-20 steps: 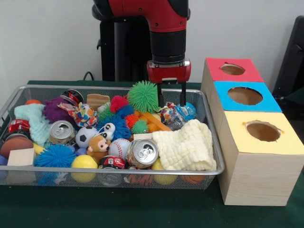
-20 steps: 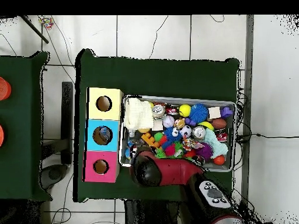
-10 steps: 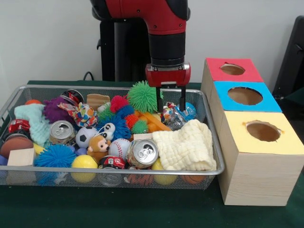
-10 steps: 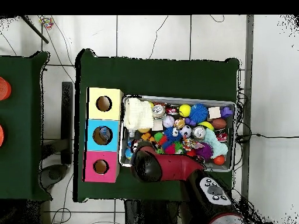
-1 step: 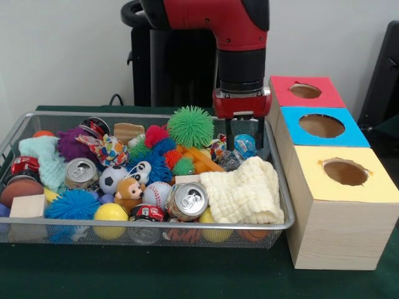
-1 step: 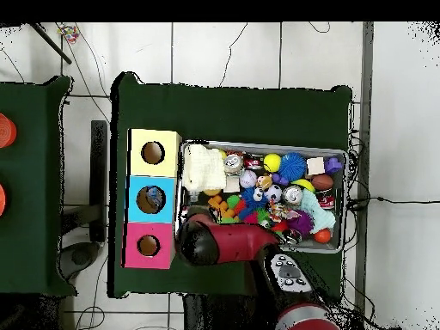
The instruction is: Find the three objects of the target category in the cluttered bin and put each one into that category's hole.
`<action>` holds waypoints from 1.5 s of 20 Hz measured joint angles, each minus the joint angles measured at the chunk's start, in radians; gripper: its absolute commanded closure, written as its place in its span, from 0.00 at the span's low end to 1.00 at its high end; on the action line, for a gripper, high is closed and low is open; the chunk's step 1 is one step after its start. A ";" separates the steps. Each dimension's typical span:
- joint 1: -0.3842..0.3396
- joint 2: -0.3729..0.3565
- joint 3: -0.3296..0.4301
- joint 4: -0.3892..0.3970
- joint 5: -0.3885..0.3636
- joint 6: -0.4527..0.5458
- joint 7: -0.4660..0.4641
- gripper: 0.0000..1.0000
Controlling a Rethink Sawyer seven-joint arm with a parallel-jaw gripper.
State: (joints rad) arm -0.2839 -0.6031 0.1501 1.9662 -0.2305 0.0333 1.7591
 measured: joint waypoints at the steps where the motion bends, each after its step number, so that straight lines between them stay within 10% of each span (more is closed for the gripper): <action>1: 0.012 0.003 -0.001 0.000 0.007 0.000 0.000 0.00; 2: 0.031 0.009 -0.001 0.000 0.016 0.000 0.000 1.00; 17: -0.041 0.165 0.004 -0.018 0.018 -0.158 0.000 1.00; 18: -0.071 0.186 0.016 -0.026 0.010 -0.183 0.000 0.00; 30: -0.106 0.202 0.018 -0.030 0.002 -0.191 0.000 0.00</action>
State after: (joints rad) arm -0.3901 -0.4015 0.1686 1.9366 -0.2280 -0.1573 1.7591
